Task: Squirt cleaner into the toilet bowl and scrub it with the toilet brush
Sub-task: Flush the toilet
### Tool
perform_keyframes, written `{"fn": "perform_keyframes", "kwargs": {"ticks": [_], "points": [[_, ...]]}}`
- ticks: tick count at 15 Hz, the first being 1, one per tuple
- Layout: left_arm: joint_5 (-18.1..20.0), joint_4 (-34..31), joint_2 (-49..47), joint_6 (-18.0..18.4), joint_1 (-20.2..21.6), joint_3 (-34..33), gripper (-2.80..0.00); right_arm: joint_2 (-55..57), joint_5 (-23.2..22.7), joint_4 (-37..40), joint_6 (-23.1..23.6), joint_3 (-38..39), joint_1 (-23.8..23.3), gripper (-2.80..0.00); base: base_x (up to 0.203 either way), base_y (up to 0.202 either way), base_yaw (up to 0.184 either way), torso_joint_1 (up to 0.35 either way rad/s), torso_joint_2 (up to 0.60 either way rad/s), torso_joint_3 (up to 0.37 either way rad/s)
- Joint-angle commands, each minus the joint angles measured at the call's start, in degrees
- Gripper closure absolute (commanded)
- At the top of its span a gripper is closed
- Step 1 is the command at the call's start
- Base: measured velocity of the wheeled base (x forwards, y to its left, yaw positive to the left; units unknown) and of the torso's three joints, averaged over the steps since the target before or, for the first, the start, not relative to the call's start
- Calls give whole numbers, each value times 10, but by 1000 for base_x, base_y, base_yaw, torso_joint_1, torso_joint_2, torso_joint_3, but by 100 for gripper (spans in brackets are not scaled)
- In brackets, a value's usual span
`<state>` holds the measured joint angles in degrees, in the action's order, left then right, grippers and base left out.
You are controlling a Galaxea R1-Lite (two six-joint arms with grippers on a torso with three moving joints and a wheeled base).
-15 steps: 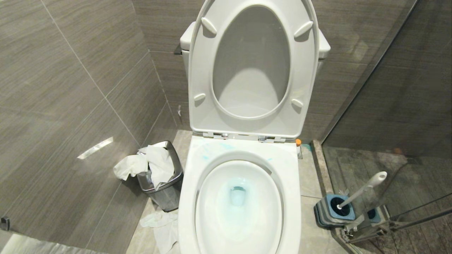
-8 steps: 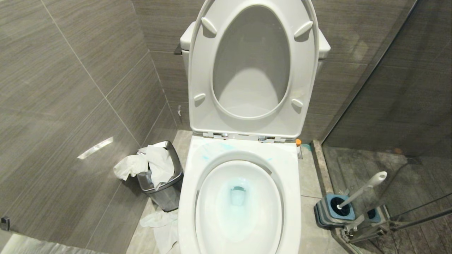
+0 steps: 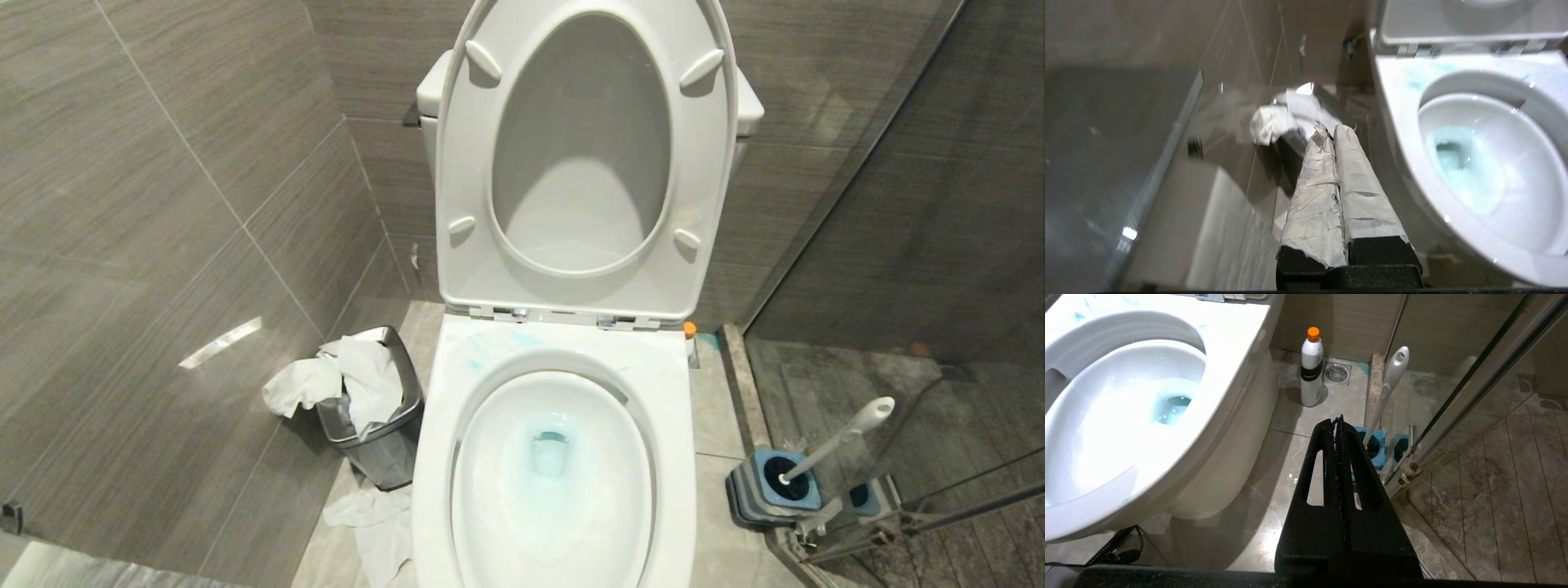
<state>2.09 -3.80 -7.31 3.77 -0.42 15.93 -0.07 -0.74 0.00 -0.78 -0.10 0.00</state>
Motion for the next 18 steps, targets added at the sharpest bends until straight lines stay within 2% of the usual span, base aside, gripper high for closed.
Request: {"fn": "perform_keyframes", "kwargs": {"ticks": [1, 5, 10, 14, 18], "points": [[8, -1, -125, 8, -5, 95, 0, 1, 0, 0, 0, 0, 0, 0, 0, 0, 0, 0, 0, 0], [35, 9, -302, 31, -9, 230, 0, 1, 0, 0, 0, 0, 0, 0, 0, 0, 0, 0, 0, 0], [75, 128, -532, 34, -11, 354, 0, 1, 0, 0, 0, 0, 0, 0, 0, 0, 0, 0, 0, 0], [89, 195, -682, -1, -15, 477, 0, 1, 0, 0, -1, 0, 0, 0, 0, 0, 0, 0, 0, 0], [86, 281, -839, -13, -28, 637, 0, 1, 0, 0, -1, 0, 0, 0, 0, 0, 0, 0, 0, 0]]}}
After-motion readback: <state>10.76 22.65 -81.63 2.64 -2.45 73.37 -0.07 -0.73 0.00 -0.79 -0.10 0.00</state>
